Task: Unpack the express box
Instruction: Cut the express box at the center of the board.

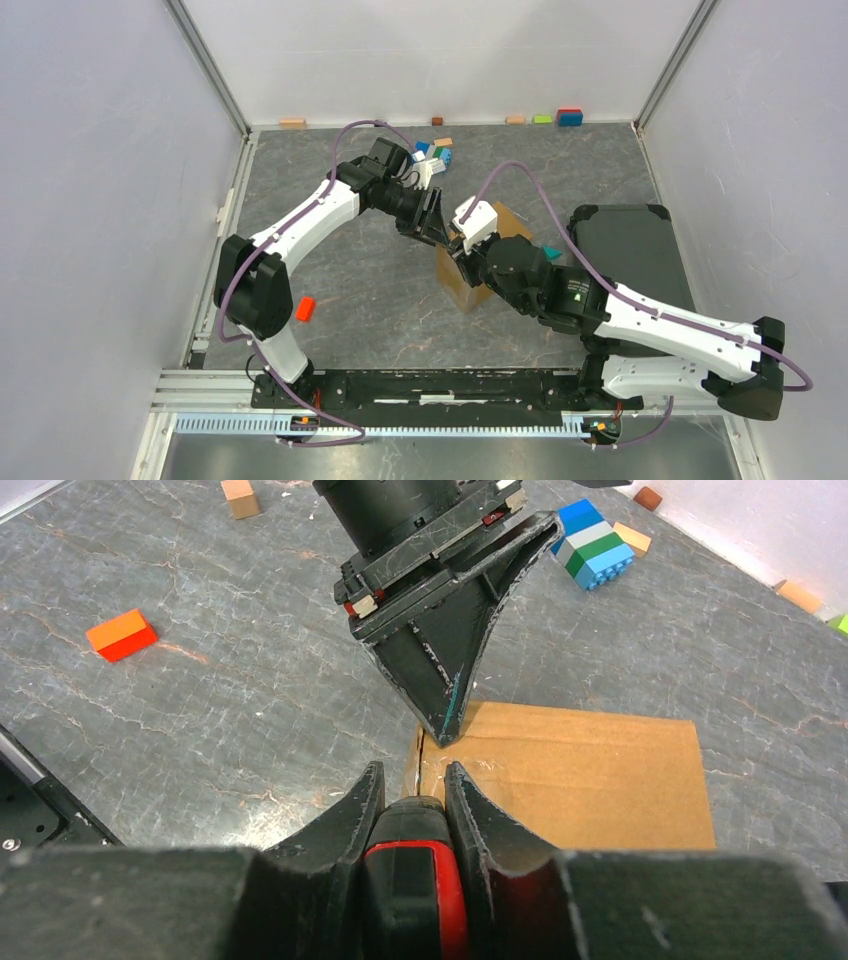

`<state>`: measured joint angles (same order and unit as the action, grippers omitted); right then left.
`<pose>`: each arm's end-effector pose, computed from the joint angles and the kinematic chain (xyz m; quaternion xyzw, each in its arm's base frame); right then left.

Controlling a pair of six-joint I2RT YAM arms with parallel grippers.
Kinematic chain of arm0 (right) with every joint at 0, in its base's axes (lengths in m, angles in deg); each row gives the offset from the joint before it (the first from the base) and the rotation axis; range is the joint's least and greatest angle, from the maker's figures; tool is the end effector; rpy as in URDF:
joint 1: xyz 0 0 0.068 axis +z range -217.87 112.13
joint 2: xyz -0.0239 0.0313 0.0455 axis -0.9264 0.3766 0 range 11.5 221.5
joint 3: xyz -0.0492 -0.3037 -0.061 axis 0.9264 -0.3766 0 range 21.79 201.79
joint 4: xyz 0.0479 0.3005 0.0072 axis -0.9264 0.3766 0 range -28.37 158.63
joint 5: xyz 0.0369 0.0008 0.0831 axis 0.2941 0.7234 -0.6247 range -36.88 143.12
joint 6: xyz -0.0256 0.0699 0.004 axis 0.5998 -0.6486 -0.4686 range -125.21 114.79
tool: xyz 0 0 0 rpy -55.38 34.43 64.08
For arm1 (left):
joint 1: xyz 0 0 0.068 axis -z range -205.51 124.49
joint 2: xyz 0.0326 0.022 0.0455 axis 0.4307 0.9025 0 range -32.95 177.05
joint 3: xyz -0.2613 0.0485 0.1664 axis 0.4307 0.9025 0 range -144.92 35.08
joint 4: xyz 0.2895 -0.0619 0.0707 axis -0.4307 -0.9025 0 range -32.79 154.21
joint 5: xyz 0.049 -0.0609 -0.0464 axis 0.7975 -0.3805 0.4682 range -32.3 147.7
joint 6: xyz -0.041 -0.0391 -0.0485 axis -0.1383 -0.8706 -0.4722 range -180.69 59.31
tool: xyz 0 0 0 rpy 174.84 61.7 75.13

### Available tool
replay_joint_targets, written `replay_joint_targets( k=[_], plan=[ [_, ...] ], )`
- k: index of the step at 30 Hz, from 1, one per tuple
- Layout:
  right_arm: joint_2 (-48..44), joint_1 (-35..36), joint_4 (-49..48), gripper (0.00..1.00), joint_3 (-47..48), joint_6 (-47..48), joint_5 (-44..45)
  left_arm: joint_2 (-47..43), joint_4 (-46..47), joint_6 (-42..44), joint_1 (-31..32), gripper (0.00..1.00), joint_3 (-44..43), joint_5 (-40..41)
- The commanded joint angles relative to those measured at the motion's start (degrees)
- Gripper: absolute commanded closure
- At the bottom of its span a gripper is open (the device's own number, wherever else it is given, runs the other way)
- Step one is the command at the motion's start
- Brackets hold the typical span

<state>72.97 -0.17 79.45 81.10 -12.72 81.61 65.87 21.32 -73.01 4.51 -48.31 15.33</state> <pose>0.1366 0.2547 0.3873 -0.2760 0.7576 0.1796 0.5635 0.3476 -0.2495 0.2940 0.2354 0.8712 -0.4160 0.1117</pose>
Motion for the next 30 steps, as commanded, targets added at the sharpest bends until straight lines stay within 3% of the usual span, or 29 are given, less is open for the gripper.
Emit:
replay_joint_targets(
  k=[1,19,30],
  plan=[
    [-1.92,0.02,4.12,1.0,2.69,-2.39,-1.84,2.76,0.65,2.65,-0.6,0.43,0.91,8.18],
    [-3.44,0.09,9.32,1.0,5.81,-3.89,-1.82,2.57,0.62,2.39,-0.65,0.43,1.25,9.29],
    [-2.53,0.13,10.87,1.0,16.01,-2.44,0.77,-0.87,6.98,-3.33,-5.13,0.43,6.71,13.41]
  ],
)
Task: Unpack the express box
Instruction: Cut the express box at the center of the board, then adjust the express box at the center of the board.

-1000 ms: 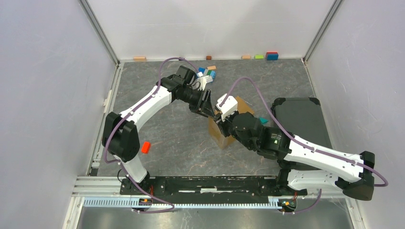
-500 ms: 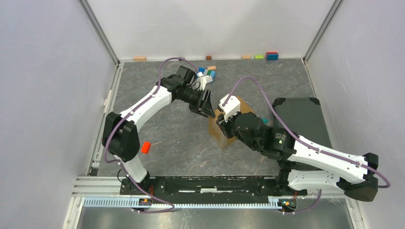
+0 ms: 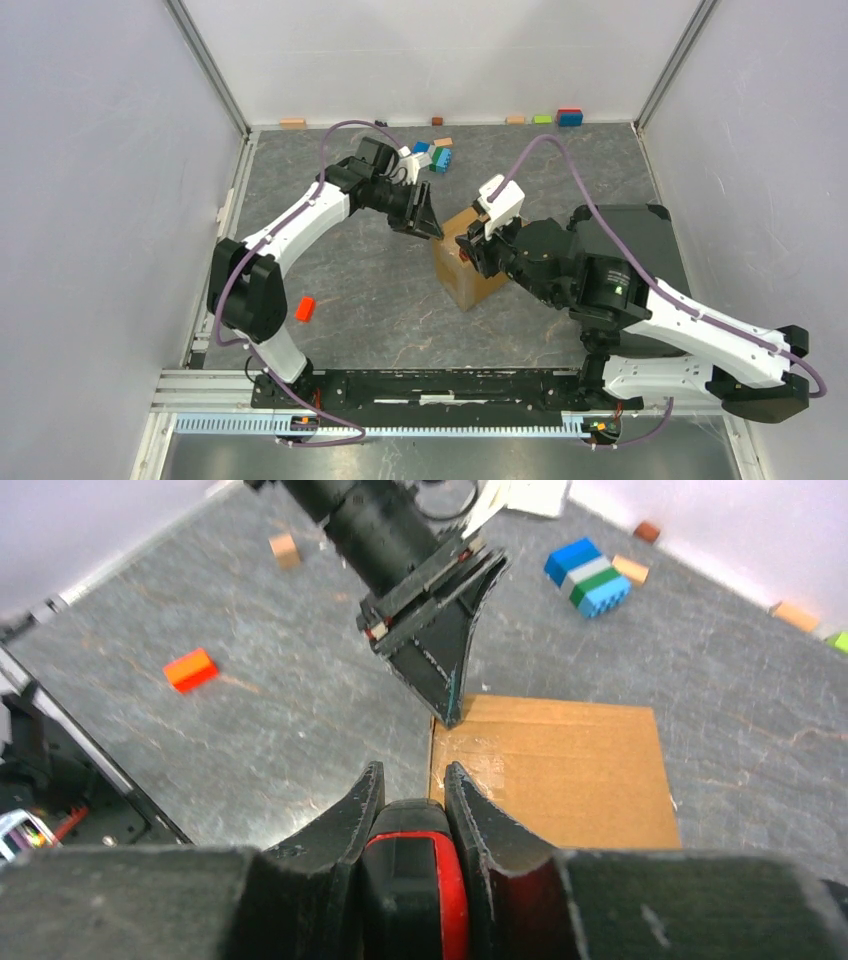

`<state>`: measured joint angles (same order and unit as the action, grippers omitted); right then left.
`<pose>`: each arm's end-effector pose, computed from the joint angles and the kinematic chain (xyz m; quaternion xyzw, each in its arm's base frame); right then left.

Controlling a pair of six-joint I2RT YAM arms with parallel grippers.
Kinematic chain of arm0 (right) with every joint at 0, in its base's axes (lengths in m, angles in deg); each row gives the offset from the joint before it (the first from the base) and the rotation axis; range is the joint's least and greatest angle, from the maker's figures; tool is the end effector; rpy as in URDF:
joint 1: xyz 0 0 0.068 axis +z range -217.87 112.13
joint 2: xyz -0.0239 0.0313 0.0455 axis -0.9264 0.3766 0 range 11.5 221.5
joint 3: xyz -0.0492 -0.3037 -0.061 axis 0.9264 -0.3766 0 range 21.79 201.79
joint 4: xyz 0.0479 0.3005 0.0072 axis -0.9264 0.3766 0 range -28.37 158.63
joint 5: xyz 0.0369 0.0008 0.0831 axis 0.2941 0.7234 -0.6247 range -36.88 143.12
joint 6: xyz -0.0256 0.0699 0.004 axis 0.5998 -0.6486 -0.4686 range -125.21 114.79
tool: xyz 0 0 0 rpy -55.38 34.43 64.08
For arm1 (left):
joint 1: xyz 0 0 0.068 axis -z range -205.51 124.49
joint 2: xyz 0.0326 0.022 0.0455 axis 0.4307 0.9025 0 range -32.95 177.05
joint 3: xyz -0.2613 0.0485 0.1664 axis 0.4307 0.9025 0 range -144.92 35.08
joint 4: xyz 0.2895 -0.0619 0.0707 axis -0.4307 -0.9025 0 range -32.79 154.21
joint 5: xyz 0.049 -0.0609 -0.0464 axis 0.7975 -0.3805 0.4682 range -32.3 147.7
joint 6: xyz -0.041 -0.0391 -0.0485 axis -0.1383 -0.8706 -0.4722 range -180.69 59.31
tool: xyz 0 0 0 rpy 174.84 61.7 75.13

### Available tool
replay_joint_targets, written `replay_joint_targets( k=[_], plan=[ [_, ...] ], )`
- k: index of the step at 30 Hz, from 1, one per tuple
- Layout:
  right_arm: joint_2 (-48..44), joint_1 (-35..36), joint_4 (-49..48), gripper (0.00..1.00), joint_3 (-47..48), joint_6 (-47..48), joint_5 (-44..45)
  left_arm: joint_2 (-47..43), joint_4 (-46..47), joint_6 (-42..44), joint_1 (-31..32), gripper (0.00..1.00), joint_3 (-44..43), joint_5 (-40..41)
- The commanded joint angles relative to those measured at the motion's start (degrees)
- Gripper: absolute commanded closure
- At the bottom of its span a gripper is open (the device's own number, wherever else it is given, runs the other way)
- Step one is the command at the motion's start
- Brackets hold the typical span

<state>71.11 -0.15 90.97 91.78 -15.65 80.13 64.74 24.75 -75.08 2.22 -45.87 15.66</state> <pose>0.1258 0.2323 0.4466 -0.2603 0.7596 0.2086 0.5583 0.3551 -0.2340 0.2904 0.2073 0.8750 -0.4177 0.1299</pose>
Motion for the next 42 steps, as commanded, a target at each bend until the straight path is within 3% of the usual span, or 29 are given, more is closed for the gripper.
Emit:
replay_joint_targets(
  k=[1,9,17,24,32,42],
  plan=[
    [-0.06,0.07,0.07,1.0,5.86,0.52,3.51,-0.11,4.64,-2.24,-3.81,0.44,5.3,13.38],
    [2.9,-0.52,4.4,1.0,6.87,-1.34,13.61,-0.61,9.18,-4.49,-7.49,0.43,10.63,18.44],
    [0.71,-7.22,8.75,1.0,-2.09,-7.72,18.84,-0.69,10.48,-5.44,-7.71,0.4,9.59,21.33],
    [-3.01,-15.56,6.72,1.0,-11.15,-9.55,14.7,-4.98,10.46,-7.17,-6.06,0.39,8.53,20.78],
    [-1.94,-19.8,-0.44,1.0,-17.69,-10.97,11.31,0.39,10.19,-7.05,-3.69,0.41,3.95,18.71],
    [0.51,-21.32,-4.62,1.0,-18.94,-10.43,6.85,3.99,10.98,-6.51,-3.79,0.59,5.77,24.66]
  ],
)
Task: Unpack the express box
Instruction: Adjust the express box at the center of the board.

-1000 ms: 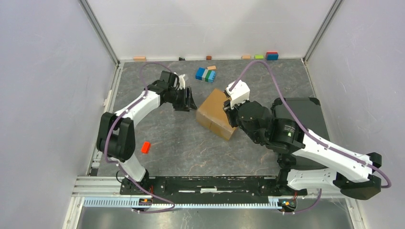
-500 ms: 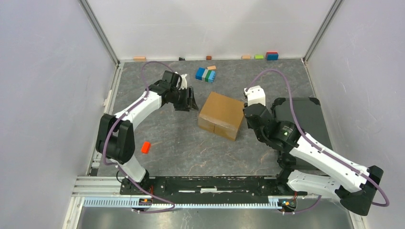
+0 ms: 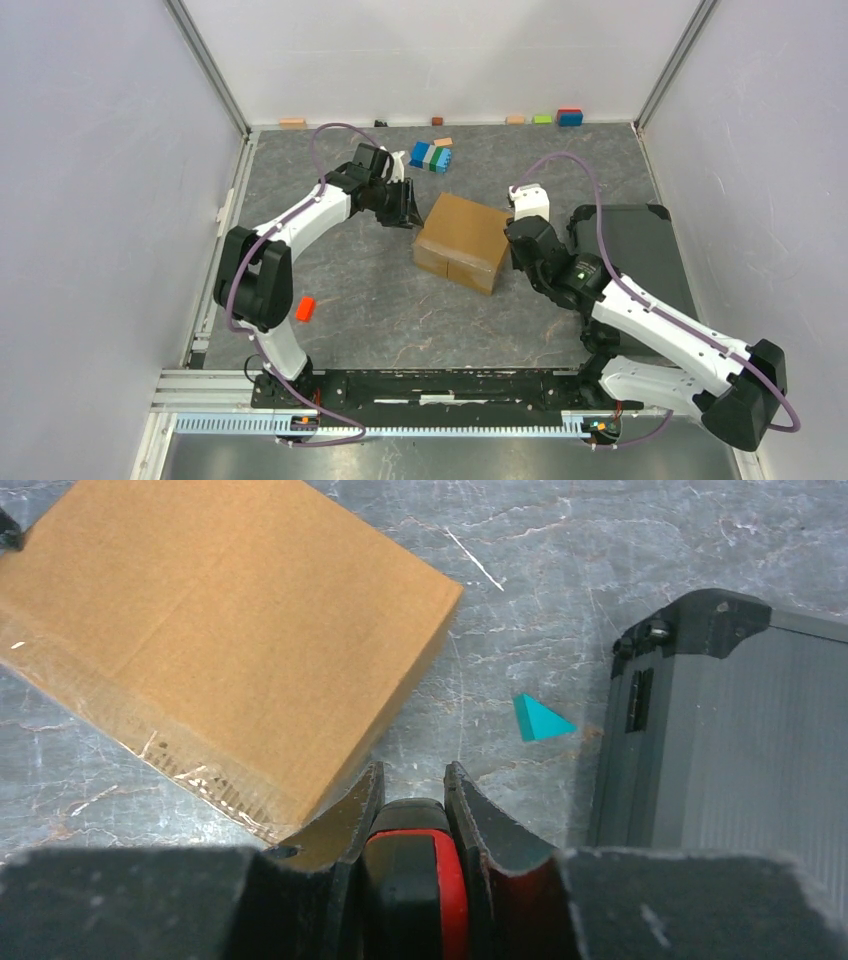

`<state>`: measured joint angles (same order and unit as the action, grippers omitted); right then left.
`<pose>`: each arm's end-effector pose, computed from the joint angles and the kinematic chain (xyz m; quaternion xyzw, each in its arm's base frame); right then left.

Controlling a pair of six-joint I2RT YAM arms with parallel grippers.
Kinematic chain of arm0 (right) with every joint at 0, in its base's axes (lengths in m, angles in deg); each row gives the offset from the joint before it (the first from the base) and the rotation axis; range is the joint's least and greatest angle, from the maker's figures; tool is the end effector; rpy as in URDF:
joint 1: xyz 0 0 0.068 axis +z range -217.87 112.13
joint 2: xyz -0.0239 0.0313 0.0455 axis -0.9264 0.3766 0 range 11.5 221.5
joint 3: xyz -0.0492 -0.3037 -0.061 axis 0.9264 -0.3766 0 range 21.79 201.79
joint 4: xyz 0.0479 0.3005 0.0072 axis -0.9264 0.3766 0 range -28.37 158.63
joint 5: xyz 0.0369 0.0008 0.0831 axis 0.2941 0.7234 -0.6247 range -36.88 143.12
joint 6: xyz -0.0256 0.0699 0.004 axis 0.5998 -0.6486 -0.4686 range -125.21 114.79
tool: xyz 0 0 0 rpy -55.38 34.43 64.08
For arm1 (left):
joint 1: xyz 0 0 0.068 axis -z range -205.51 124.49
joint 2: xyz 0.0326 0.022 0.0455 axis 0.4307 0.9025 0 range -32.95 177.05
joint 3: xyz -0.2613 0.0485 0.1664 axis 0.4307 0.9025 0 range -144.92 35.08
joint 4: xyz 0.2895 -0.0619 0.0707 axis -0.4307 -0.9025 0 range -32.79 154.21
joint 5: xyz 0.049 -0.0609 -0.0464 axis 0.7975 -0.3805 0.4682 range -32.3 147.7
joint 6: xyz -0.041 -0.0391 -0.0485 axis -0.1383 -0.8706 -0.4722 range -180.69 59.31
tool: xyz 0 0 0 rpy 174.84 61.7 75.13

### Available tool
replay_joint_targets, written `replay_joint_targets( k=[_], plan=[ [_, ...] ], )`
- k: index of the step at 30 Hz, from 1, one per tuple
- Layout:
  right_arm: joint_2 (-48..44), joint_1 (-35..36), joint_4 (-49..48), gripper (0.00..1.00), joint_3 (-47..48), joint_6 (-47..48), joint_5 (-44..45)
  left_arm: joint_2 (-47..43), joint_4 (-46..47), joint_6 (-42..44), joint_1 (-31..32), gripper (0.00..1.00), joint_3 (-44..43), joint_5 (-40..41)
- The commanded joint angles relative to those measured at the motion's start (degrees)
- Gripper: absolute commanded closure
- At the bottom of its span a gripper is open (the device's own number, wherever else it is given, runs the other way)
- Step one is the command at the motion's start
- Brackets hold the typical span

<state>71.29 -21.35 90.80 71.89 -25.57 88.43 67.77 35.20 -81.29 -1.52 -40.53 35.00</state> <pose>0.2049 0.1636 0.3097 -0.0671 0.8669 -0.0017 0.4939 0.3944 -0.2019 0.2384 0.0881 0.9306 -0.2877 0.2083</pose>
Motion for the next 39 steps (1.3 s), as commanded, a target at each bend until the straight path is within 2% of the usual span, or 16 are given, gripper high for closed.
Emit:
replay_joint_targets(
  k=[1,4,13,25,31,39],
  plan=[
    [0.65,-0.12,-4.39,1.0,1.11,-0.36,-1.22,1.19,0.1,-0.15,-0.18,0.6,0.57,6.14],
    [1.03,-0.2,-4.31,1.0,1.22,0.08,-0.18,2.16,-1.04,-0.05,-1.23,0.64,1.32,7.92],
    [1.07,-2.11,-6.02,1.0,0.11,1.0,-0.56,5.65,-2.14,0.58,-2.84,0.65,3.33,9.75],
    [2.82,-2.93,-9.53,1.0,2.14,2.42,-3.31,9.62,-0.88,0.97,-2.97,0.65,1.89,7.29],
    [5.04,-2.93,-11.32,1.0,3.24,3.0,-5.45,6.76,-2.41,1.0,-3.59,0.6,0.54,8.37],
    [5.83,-2.93,-12.97,1.0,2.83,3.48,-6.73,-2.2,-5.03,0.24,-7.38,0.51,-0.26,11.73]
  ],
)
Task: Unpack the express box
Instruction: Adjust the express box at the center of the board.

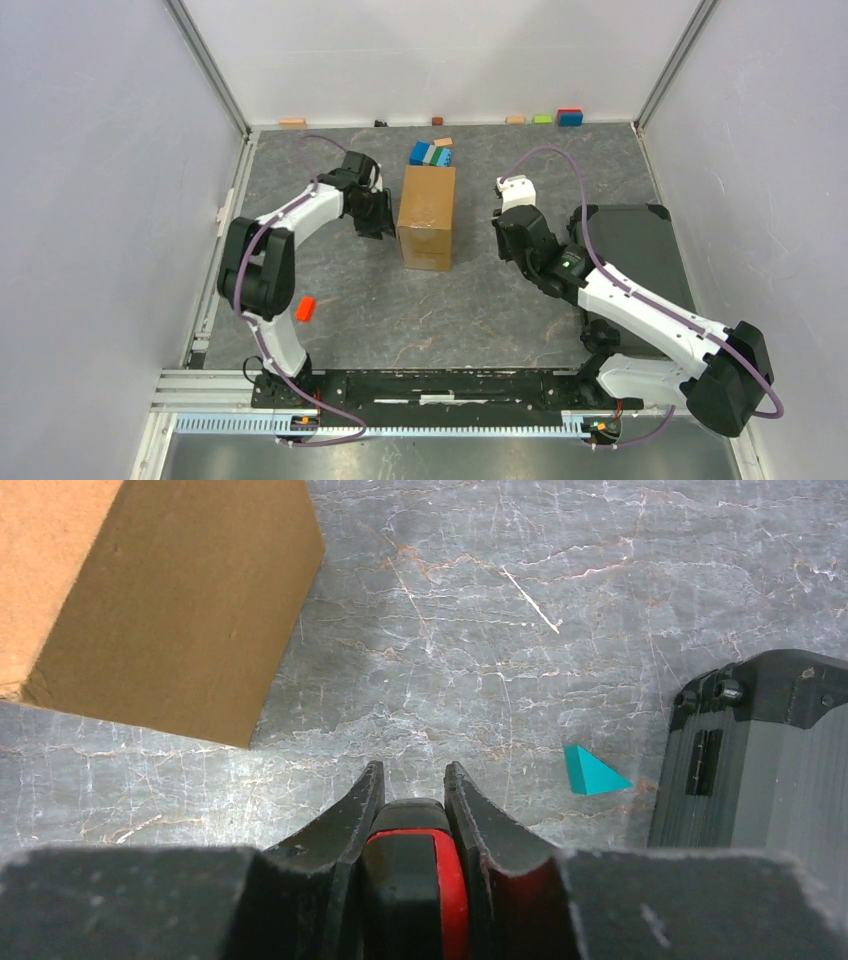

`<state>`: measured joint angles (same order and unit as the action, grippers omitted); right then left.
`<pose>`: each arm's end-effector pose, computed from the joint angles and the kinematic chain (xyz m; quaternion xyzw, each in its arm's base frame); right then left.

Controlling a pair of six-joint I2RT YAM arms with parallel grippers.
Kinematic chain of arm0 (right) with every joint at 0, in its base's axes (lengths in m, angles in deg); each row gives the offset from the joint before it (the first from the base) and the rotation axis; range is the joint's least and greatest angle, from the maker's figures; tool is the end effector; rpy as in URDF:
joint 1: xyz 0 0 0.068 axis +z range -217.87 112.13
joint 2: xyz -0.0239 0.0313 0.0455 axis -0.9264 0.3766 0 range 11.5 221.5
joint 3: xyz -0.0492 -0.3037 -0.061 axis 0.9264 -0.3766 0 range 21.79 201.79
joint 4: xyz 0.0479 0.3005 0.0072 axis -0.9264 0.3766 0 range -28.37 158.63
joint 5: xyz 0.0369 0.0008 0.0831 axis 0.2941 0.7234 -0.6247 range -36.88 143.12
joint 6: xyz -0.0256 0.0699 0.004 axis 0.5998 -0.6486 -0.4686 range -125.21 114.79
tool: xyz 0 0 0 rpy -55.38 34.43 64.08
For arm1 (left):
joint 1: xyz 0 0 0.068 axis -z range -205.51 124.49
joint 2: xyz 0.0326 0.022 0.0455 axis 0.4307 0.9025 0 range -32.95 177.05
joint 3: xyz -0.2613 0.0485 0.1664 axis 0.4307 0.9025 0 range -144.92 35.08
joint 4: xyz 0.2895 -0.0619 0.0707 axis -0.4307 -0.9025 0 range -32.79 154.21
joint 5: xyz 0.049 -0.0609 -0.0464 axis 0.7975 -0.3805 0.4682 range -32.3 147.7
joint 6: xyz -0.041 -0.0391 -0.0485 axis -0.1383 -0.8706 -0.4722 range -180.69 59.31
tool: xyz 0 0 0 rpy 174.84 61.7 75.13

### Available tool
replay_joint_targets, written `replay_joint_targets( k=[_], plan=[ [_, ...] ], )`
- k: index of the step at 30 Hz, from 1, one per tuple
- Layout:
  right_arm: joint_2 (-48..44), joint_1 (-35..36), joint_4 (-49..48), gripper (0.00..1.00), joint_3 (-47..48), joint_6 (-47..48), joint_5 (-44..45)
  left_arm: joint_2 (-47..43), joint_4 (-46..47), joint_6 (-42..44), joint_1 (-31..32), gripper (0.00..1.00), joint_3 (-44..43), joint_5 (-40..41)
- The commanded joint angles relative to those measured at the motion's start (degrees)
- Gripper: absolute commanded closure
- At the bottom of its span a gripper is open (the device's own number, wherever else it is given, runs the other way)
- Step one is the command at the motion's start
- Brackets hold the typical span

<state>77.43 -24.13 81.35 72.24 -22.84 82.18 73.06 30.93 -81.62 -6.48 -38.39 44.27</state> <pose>0.2350 0.1829 0.2990 -0.0817 0.8633 0.0358 0.4967 0.4080 -0.1561 0.1789 0.0083 0.9714 -0.1784 0.1564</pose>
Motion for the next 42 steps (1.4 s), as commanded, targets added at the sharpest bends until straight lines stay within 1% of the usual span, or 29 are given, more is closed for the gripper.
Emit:
replay_joint_targets(
  k=[1,2,4,8,13,14,15,19,22,26,30,35,42],
  plan=[
    [-0.48,-0.11,-3.54,1.0,2.27,0.81,-0.16,-9.09,-0.32,0.46,-2.88,0.48,-2.53,2.24],
    [-0.64,-0.15,-3.63,1.0,2.07,0.79,0.17,-10.24,-0.04,0.37,-3.1,0.43,-2.97,1.99],
    [-1.35,-0.19,-3.96,1.0,1.58,0.97,0.62,-11.9,-0.54,0.0,-3.54,0.37,-5.47,1.23],
    [-1.84,-0.16,-4.1,1.0,1.27,0.99,0.94,-11.41,-0.31,-1.76,-3.65,0.28,-12.88,-2.11],
    [-1.43,-0.09,-4.24,1.0,1.53,0.86,-0.09,-3.64,-0.65,-2.77,-3.19,0.22,-23.34,-4.54],
    [-1.06,-0.06,-4.04,1.0,2.0,0.88,-0.51,1.4,-1.59,-2.98,-1.83,0.21,-28.61,-5.45],
    [-0.85,0.02,-3.8,1.0,2.3,0.99,-0.56,3.28,-2.11,-2.85,-0.89,0.21,-30.58,-5.42],
    [-0.35,0.36,-2.94,1.0,3.23,1.15,-0.25,7.34,-3.11,-2.8,2.2,0.21,-33.9,-3.52],
    [-0.43,0.85,-2.72,1.0,3.3,1.06,-0.22,8.46,-3.5,-2.14,3.82,0.23,-34.22,-2.87],
    [-0.45,2.24,-2.31,1.0,3.59,1.01,-0.32,8.42,-4.47,-0.28,6.01,0.27,-33.82,-4.03],
    [-0.64,5.36,-1.33,1.0,4.37,0.77,0.2,7.86,-6.33,1.95,7.91,0.29,-32.42,-5.67],
    [-1.45,8.27,0.19,1.0,5.01,0.57,1.07,4.19,-4.83,1.24,10.73,0.3,-25.25,-7.65],
    [-4.38,9.85,1.63,1.0,3.1,-0.1,0.55,-3.29,2.99,-5.27,13.41,0.29,-12.8,-9.48]
  ],
)
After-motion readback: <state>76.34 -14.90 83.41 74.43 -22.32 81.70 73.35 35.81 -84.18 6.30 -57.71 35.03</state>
